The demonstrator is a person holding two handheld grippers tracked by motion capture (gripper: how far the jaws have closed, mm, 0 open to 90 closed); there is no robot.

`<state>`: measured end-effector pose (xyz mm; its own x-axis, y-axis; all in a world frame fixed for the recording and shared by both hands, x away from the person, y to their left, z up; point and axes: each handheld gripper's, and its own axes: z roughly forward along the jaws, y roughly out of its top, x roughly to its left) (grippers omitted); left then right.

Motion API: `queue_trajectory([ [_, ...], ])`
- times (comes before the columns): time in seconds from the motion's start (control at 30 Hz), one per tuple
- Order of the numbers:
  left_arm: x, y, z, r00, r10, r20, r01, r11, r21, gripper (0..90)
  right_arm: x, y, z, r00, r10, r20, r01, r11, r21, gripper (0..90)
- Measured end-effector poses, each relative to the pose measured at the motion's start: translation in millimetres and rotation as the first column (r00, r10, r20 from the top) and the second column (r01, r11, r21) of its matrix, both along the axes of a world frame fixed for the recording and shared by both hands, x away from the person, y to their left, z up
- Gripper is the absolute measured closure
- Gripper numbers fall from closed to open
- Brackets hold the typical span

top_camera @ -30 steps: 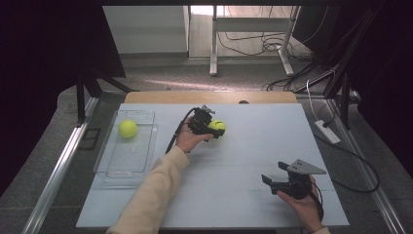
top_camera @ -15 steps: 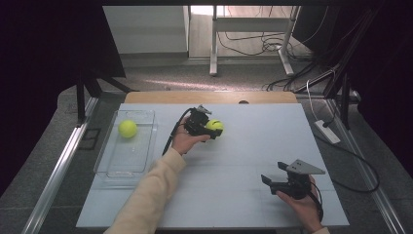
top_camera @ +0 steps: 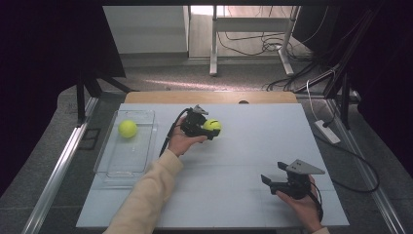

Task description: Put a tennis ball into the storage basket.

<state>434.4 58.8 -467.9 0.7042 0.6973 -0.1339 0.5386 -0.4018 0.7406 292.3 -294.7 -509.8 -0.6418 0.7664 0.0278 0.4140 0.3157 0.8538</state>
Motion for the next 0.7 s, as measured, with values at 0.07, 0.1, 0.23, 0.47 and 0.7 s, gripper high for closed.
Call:
queue_trajectory([
  [0.07,-2.9,0.9,1.3,1.0,-0.003,0.006,0.003,1.0,-0.004,27.9,-0.1,-0.1,0.1,1.0,-0.001,0.0,0.001,1.0,0.0,14.9],
  [0.1,-4.0,1.4,1.9,0.9999,-0.005,0.01,0.005,1.0,-0.002,28.0,-0.1,-0.1,0.1,1.0,-0.001,0.0,0.001,1.0,0.0,14.9],
  [0.23,-8.9,2.1,3.9,0.9998,-0.007,0.019,0.007,0.9999,-0.011,27.9,-0.1,0.1,-0.1,1.0,-0.001,0.0,0.001,1.0,-0.001,14.9],
  [0.47,-15.8,6.7,6.1,0.9998,0.006,0.019,-0.006,1.0,-0.007,27.9,-0.6,0.6,0.0,1.0,-0.002,0.0,0.002,1.0,0.0,14.9],
  [0.7,-23.9,14.1,8.2,0.9994,0.008,0.035,-0.007,0.9998,-0.018,27.9,-1.2,1.2,0.4,1.0,-0.001,0.001,0.001,1.0,0.001,14.9],
])
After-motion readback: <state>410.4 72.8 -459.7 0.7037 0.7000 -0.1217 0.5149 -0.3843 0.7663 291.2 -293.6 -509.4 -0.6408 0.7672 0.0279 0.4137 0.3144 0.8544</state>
